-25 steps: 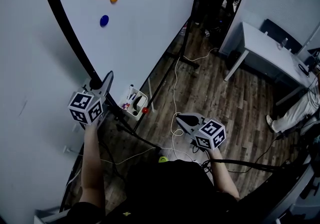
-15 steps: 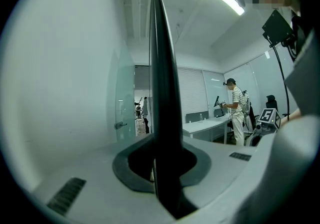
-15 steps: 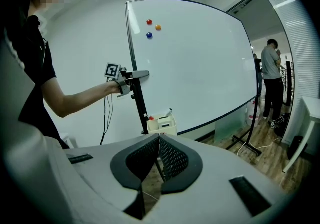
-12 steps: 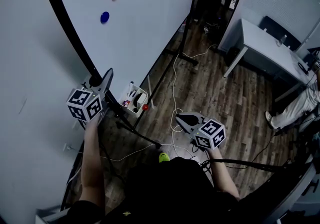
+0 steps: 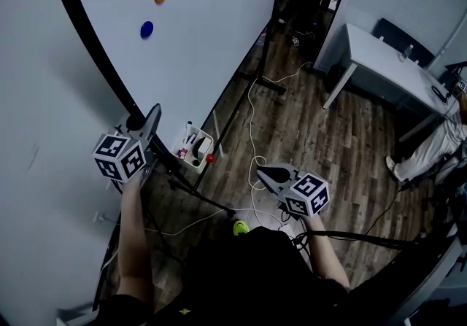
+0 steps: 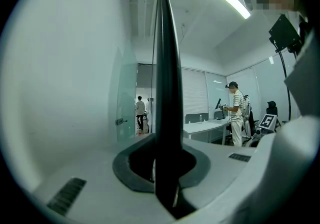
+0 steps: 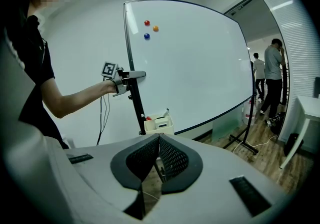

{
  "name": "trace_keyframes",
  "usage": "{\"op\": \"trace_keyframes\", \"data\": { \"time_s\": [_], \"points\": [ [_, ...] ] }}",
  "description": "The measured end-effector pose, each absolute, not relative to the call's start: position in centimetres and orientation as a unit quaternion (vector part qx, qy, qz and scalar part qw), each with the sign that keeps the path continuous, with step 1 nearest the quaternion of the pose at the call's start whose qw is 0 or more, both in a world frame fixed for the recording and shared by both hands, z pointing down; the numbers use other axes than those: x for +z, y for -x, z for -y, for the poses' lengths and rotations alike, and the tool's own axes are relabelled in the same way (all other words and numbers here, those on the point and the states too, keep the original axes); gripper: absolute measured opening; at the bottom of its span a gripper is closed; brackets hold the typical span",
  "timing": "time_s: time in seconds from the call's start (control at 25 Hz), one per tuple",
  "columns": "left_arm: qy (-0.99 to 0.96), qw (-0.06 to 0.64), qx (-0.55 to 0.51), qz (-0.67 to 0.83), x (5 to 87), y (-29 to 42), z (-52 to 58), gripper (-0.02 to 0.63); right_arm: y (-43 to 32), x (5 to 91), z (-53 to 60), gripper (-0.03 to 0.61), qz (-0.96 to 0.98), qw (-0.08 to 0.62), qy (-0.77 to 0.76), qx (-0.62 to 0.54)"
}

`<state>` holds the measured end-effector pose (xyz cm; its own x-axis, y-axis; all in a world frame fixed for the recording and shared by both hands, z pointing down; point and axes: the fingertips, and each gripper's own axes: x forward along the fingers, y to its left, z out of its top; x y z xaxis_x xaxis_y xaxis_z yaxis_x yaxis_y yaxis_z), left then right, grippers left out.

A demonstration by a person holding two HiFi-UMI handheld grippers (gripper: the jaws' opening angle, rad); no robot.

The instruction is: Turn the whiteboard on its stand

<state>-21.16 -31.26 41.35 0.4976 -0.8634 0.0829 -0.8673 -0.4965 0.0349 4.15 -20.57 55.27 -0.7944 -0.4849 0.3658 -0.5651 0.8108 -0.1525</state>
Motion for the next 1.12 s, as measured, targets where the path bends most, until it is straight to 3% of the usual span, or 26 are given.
{"op": "trace_keyframes", "data": {
  "time_s": [1.12],
  "points": [
    [-0.872, 0.063, 0.059, 0.481, 37.0, 19.7, 30.1, 0.048, -2.0, 51.3, 22.6, 0.000, 0.941, 0.149, -0.265, 0.149]
  ]
}}
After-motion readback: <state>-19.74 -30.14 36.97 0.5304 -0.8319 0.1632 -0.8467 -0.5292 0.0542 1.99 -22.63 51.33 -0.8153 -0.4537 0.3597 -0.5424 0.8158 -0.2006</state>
